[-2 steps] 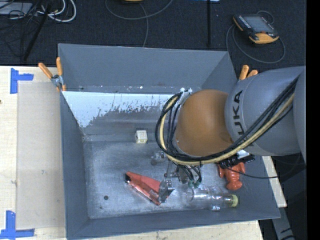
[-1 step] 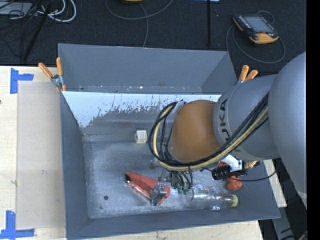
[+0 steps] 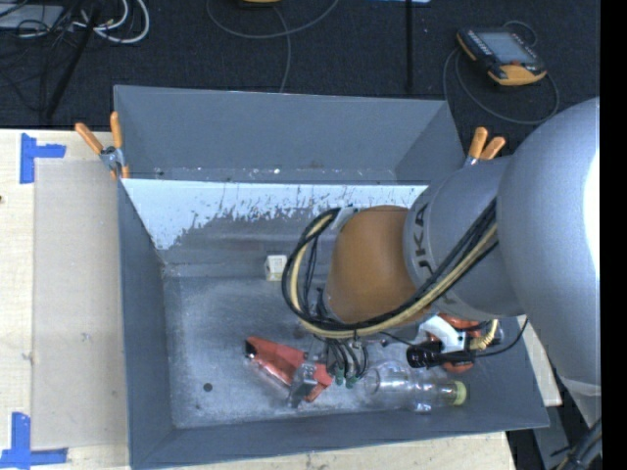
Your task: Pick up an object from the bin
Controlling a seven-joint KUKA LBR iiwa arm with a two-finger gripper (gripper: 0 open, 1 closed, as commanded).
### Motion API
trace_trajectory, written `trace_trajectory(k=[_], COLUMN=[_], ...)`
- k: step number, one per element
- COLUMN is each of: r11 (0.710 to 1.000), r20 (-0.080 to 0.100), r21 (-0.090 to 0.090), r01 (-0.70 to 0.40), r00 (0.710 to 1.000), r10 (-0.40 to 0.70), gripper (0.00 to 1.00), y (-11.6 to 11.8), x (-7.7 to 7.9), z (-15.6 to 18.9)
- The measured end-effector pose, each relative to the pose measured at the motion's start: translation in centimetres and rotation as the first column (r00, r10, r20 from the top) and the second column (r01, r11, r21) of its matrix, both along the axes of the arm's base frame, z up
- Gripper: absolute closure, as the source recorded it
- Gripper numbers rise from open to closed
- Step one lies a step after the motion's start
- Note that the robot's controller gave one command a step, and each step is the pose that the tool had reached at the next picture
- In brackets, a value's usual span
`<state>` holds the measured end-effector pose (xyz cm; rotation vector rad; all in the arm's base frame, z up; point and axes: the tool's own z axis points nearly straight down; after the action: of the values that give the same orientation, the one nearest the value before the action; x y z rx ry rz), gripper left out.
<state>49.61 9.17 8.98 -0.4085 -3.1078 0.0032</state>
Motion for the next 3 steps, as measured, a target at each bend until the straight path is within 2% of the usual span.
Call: trace_trajectory(k=[1, 2, 3], r11=[0.997, 0.996, 0.982], r20=[0.006, 0.005, 0.032], r21=[0.001, 0.001, 0.009], r01=[0.082, 0.086, 0.191], r00=[0.997, 0.996, 0.981], r10=[-0.082, -0.086, -0.191], gripper=[0.0, 0.0, 1.0], y=[-1.0, -0.8, -0.7], x=[-0.4, -0.6, 0.1], z=[3.1, -1.6, -2.8])
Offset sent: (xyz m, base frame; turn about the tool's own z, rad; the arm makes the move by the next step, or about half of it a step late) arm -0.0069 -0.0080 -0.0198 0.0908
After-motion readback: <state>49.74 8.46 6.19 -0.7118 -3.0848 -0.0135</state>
